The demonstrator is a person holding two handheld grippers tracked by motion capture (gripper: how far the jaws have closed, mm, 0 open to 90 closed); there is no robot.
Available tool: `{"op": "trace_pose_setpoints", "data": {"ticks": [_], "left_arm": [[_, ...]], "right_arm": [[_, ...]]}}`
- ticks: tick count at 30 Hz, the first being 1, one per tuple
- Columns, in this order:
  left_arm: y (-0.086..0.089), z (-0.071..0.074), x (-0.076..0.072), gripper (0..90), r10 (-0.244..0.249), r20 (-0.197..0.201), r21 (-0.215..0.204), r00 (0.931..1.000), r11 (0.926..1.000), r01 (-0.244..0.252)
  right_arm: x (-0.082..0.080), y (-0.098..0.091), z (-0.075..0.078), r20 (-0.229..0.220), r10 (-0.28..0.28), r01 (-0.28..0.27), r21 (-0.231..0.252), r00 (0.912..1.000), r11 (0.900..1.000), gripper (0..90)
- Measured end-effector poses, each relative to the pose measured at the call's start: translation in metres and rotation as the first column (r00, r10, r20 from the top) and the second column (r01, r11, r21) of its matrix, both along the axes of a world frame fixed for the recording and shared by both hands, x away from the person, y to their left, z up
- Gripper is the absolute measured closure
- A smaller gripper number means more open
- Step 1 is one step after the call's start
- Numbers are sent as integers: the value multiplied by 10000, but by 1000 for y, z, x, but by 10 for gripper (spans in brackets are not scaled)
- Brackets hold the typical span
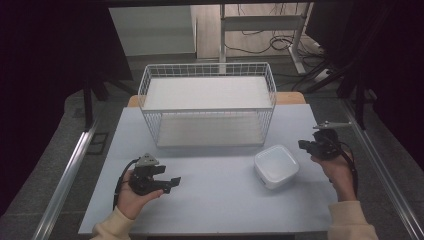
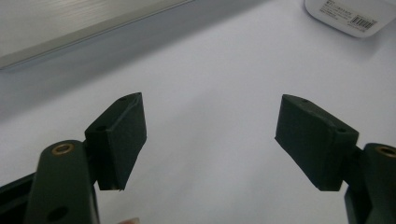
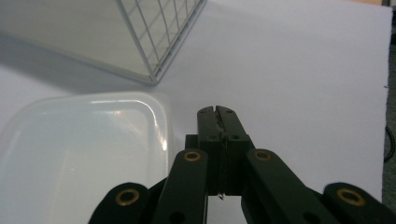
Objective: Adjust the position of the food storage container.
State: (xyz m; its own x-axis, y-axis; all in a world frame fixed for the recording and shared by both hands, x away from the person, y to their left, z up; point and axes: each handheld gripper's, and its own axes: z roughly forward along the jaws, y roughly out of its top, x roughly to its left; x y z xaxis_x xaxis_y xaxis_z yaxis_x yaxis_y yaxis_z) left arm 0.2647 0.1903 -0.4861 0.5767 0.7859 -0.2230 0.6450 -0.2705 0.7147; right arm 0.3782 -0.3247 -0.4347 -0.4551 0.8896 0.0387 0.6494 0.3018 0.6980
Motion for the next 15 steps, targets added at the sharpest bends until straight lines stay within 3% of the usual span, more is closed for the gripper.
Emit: {"op": "trace_pose_setpoints", "data": {"ticks": [8,15], "left_arm": [[2,0,0,238,6,3,9,10000,10000,-6],[2,0,1,238,9,-15,9,10000,10000,-9]], "right_arm": [[9,11,-18,-581,307,-344,-633,9978,9974,889],[10,21,-27,-890,764,-839,-841,9931,9929,890]]}}
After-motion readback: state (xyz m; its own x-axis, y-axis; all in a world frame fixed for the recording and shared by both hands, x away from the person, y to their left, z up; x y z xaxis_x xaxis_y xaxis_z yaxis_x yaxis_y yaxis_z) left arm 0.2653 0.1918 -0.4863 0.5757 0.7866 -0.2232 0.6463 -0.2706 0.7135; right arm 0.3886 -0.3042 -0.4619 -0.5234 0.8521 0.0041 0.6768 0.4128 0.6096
